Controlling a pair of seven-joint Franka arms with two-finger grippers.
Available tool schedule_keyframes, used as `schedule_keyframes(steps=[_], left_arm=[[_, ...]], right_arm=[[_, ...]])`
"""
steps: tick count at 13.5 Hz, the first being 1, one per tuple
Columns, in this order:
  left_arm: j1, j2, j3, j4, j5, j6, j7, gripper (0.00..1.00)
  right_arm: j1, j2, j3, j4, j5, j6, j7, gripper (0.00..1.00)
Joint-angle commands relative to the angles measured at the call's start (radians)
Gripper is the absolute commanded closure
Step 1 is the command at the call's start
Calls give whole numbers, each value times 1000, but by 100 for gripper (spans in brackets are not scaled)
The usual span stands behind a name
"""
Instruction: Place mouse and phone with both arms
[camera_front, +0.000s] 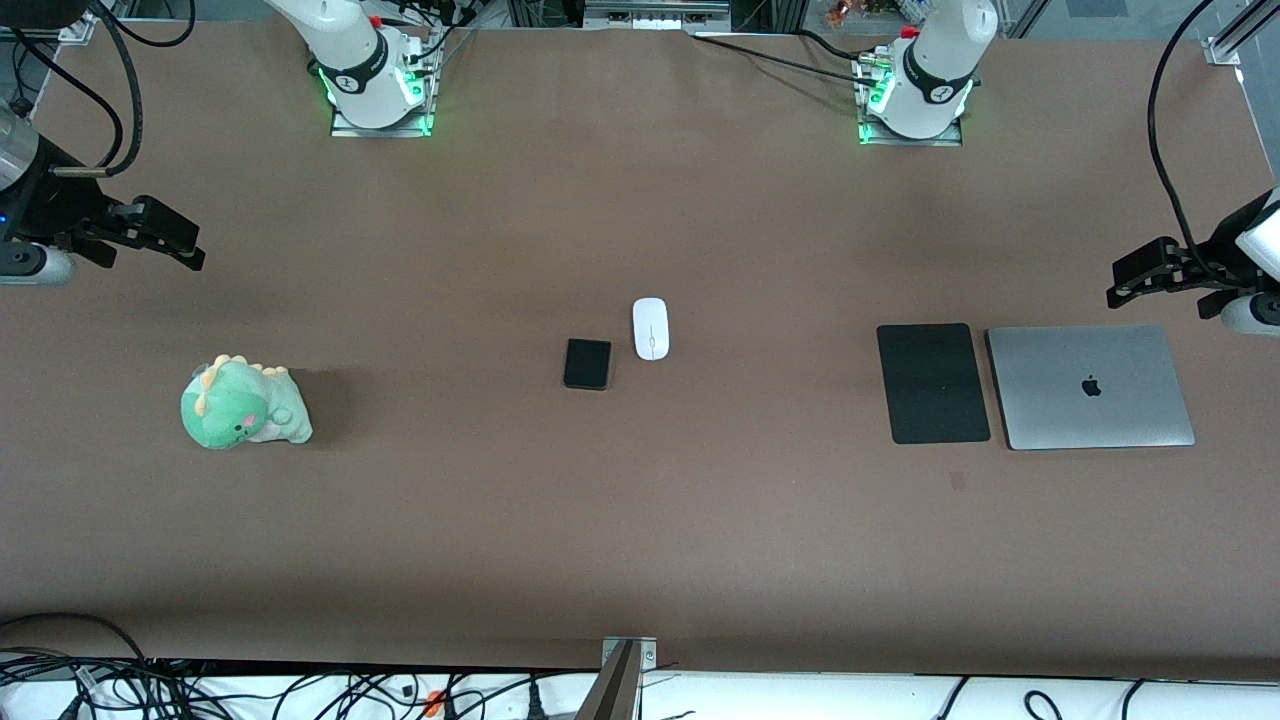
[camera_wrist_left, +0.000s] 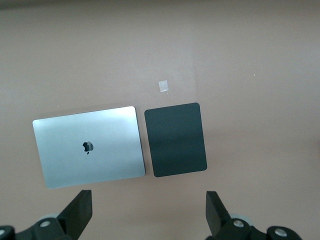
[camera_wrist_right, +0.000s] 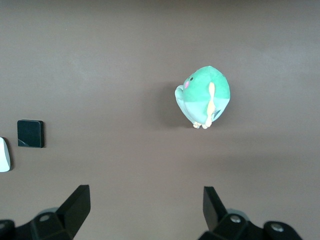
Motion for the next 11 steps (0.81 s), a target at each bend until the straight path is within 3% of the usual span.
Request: schedule_keyframes(steps=[1,11], left_arm=[[-3,14,1,35,13,-18,20,0],[-6,15,-5,33,19,-21,17,0]], right_arm=[[-10,-4,5,5,1,-2,-11,0],[-8,-7,9,5,2,1,-11,0]])
